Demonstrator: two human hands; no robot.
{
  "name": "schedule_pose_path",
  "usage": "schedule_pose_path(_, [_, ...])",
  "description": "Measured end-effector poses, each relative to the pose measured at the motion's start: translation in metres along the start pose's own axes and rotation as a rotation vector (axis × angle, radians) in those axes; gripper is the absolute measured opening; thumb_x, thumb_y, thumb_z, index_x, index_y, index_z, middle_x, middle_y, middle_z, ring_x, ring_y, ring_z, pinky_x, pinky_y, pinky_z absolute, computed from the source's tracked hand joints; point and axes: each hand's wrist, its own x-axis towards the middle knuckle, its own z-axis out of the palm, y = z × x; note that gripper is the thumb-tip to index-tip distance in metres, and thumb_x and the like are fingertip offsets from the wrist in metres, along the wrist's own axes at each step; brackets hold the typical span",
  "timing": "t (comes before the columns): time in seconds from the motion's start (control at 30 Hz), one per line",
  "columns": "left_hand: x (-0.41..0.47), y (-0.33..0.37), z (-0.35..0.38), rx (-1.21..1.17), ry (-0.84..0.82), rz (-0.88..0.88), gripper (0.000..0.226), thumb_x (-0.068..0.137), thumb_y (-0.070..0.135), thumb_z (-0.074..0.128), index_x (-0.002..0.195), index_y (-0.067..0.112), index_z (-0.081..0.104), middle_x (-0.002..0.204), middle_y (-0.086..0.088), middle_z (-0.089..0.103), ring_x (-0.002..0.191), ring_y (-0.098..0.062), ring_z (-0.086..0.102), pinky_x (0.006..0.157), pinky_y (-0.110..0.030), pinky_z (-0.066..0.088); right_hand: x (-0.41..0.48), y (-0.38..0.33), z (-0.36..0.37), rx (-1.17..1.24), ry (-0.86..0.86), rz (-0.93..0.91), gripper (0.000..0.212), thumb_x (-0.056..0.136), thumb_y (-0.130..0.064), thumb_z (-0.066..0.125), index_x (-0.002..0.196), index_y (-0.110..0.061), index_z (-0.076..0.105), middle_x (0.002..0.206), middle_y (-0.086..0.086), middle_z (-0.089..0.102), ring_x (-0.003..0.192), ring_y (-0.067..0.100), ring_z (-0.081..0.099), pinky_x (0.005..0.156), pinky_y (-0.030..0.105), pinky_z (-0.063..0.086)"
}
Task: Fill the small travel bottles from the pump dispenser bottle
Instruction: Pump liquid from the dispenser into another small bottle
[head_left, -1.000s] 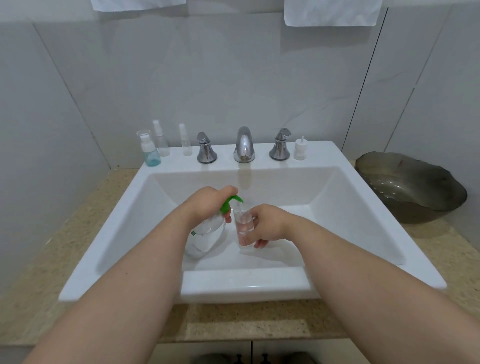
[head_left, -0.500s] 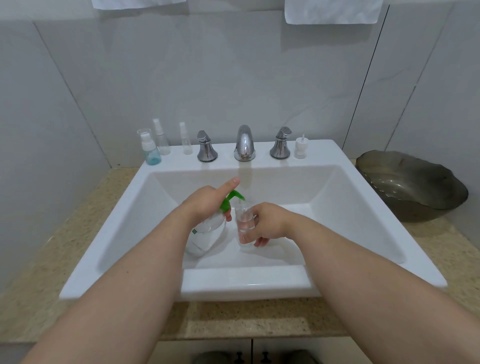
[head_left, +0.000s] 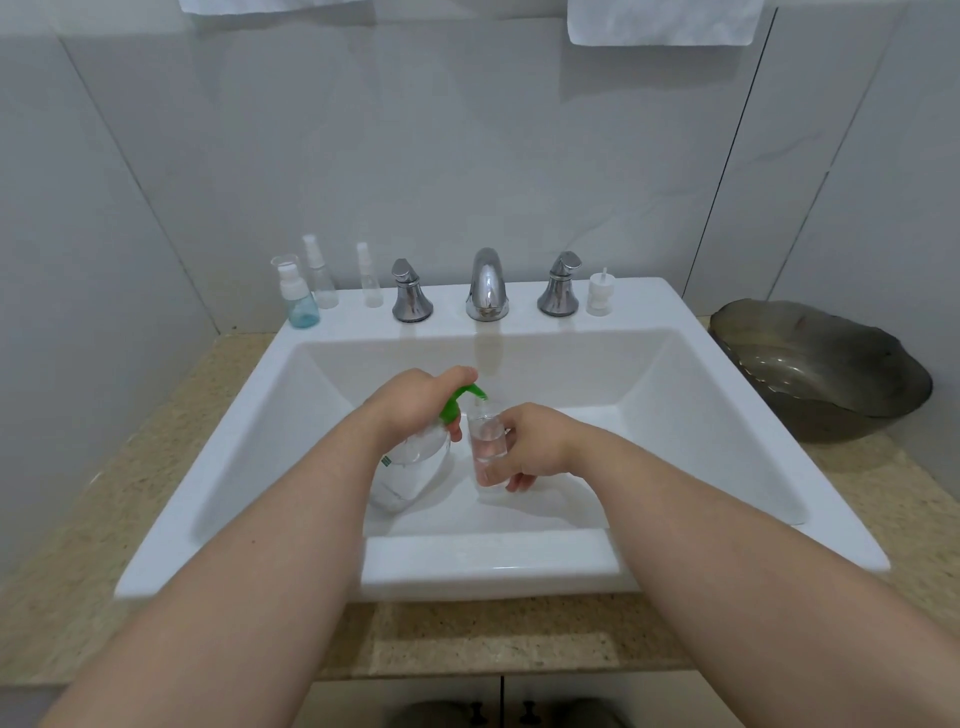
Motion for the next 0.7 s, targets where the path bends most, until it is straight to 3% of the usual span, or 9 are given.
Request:
schedule_pose_path(0.27, [-0.0016,0.0001,-0.0016,-0.021,-0.017,0.014,0.058,0.087,0.055,0.046,0.058,0.011,0.071,0.08,-0.008,0.079,0.067,-0.023,0.045,0.069,-0.036,0.039,-0.0021,-0.003,0.0003,-0.004,-0.025,-0.003,0.04,0.077,-0.016,0.089,0.111,-0.015,0.069,0.11,0.009,0.072,0.07,0.022,0.072,0.082,0.041,0.064])
schedule_pose_path(0.47, [-0.0006,0.0019,-0.0011,-0.025,-0.015,0.021,0.059,0.093,0.05,0.046,0.058,0.01,0.07,0.077,-0.008,0.078,0.056,-0.019,0.041,0.064,-0.033,0.039,-0.002,-0.0033,-0.0001,-0.013,-0.029,-0.003,0.04,0.078,-0.017,0.089,0.112,-0.016,0.068,0.111,0.007,0.072,0.072,0.022,0.073,0.082,0.039,0.064])
schedule_pose_path(0.6, [-0.0001,-0.0003,-0.0003,-0.052,-0.024,0.009,0.064,0.092,0.061,0.046,0.059,0.012,0.069,0.076,-0.003,0.078,0.063,-0.021,0.045,0.074,-0.037,0.041,-0.0005,-0.002,-0.0005,-0.009,-0.017,0.007,0.049,0.077,-0.02,0.09,0.119,-0.014,0.067,0.112,0.006,0.071,0.075,0.023,0.076,0.082,0.038,0.064])
schedule_pose_path(0.7, [-0.0002,-0.0015,0.0001,-0.043,0.009,0.008,0.078,0.093,0.076,0.043,0.063,0.011,0.074,0.072,0.002,0.077,0.078,-0.022,0.059,0.088,-0.037,0.045,0.0026,-0.0009,0.0,-0.007,-0.004,0.012,0.055,0.076,-0.023,0.091,0.123,-0.013,0.064,0.114,0.007,0.07,0.077,0.024,0.077,0.084,0.042,0.063])
